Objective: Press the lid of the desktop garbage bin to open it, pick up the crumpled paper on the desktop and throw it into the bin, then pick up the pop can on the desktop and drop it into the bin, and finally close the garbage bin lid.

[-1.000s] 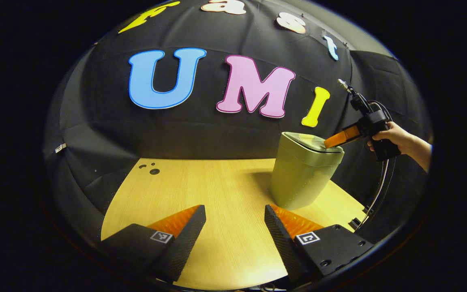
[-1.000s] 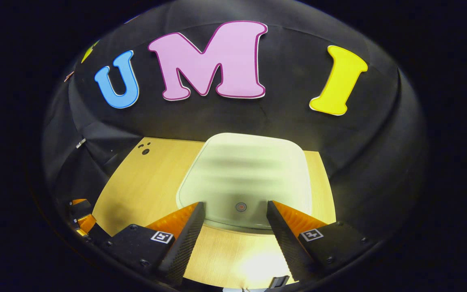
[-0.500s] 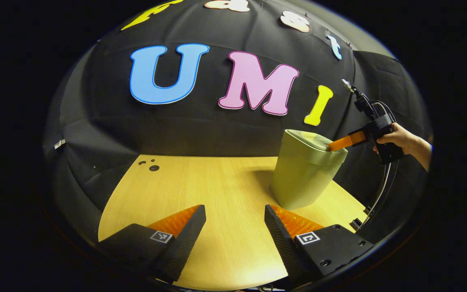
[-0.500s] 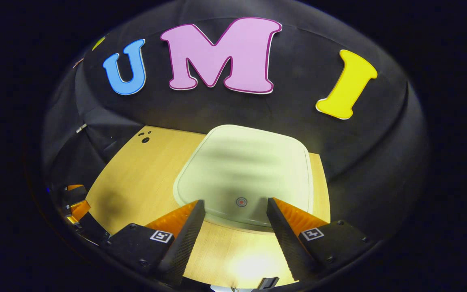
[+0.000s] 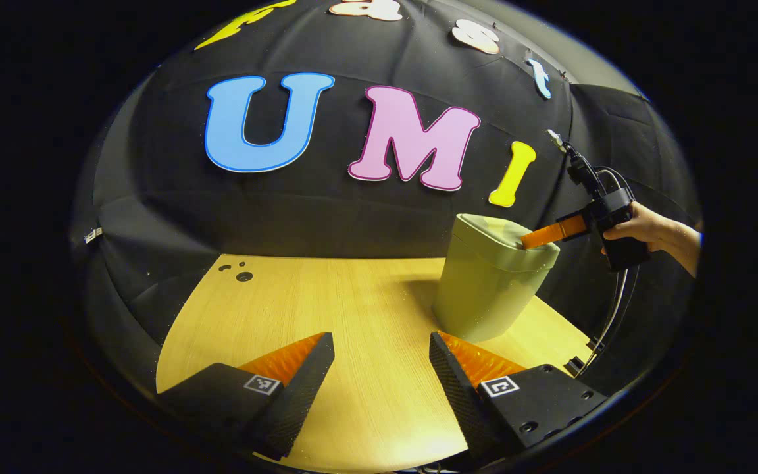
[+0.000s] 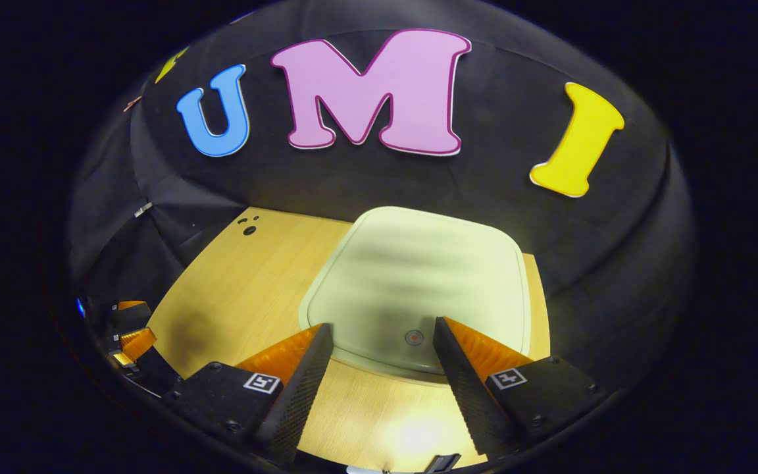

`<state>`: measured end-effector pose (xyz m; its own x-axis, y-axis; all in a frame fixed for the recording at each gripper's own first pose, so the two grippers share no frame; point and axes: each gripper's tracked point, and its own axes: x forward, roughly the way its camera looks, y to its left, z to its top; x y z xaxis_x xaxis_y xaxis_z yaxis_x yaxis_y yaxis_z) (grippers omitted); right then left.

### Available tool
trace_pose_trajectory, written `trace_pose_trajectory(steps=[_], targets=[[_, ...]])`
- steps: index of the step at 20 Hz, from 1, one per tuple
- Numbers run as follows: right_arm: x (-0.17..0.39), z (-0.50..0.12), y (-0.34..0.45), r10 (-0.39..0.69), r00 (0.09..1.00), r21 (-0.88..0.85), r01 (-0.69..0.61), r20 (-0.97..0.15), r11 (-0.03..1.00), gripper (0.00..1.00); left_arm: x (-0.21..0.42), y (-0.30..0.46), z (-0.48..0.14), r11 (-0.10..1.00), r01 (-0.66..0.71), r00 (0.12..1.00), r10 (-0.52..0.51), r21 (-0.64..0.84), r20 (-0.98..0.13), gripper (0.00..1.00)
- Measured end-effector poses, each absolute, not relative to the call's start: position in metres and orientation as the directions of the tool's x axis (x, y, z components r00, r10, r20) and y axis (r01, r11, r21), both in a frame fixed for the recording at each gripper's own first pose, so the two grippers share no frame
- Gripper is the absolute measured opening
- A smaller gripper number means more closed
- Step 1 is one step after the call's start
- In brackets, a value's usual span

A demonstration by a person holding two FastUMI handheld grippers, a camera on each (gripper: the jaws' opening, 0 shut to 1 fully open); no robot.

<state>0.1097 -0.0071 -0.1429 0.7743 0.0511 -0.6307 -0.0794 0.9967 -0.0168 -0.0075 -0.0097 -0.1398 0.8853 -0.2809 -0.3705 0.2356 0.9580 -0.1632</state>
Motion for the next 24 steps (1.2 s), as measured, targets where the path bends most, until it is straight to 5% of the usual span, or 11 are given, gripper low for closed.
trace_pose_trajectory(steps=[6, 24], targets=[[0.103, -0.128, 0.001, 0.061, 0.81, 0.073, -0.022, -0.583, 0.997, 0.97, -0.012, -0.004, -0.137, 0.959, 0.224, 0.888, -0.274, -0.173, -0.37, 0.94], [0.009, -0.087, 0.091, 0.152, 0.919, 0.079, -0.133, -0.363, 0.988, 0.97, -0.009, -0.013, -0.1, 0.955, 0.26, 0.904, -0.293, -0.143, -0.313, 0.95]])
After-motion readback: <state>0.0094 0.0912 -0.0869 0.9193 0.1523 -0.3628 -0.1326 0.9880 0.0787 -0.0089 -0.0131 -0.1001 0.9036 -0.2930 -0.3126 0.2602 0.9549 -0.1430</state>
